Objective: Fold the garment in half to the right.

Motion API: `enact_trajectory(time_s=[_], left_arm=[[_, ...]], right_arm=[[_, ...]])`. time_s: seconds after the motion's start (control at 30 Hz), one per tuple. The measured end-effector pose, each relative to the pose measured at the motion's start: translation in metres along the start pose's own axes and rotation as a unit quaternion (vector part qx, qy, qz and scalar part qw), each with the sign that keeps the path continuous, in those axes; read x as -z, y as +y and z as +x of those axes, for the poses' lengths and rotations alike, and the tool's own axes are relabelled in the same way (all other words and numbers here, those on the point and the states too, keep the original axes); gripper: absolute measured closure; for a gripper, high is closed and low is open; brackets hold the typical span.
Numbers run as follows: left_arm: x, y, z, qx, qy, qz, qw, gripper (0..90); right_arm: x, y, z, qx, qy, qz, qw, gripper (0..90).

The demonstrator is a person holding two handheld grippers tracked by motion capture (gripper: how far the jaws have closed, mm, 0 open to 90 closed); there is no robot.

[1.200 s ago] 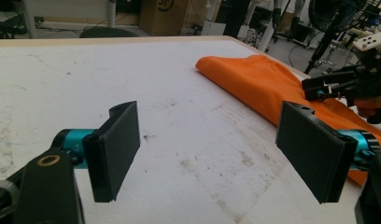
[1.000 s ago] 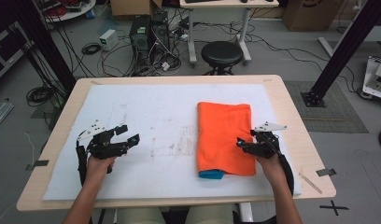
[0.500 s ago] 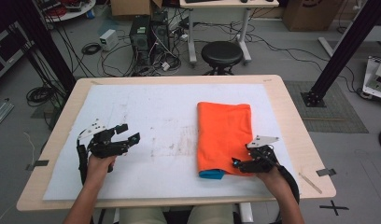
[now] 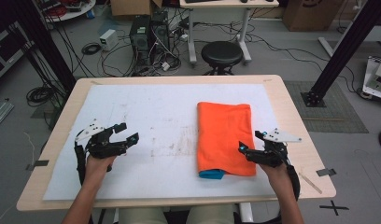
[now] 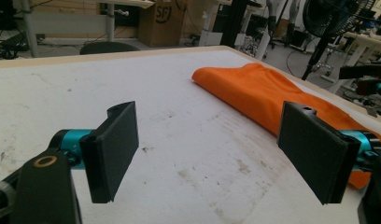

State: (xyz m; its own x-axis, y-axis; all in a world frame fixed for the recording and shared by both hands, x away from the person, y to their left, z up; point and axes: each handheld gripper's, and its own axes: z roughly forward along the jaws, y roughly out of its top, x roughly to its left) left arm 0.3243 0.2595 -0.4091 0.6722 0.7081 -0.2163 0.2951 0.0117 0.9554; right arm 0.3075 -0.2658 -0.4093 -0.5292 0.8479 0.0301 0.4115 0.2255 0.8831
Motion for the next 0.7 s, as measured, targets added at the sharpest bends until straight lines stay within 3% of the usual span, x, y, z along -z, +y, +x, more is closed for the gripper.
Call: enact_trajectory(time_s=[0.1,0.7], left_arm=[[0.0012,-0.0018,-0.0013,-0.004,-0.003,0.003,1.0000,20.8],[0.0069,-0.0033,-0.0006,-0.005,-0.002,0.001,1.0000,20.8]], right_arm=[[0.0027,0.0000,-0.0008,-0.007,-0.005,-0.004,1.0000,20.9],[0.0015,0.0033,0.0050,0.005,-0.006,-0.016,0.9998,20.9]])
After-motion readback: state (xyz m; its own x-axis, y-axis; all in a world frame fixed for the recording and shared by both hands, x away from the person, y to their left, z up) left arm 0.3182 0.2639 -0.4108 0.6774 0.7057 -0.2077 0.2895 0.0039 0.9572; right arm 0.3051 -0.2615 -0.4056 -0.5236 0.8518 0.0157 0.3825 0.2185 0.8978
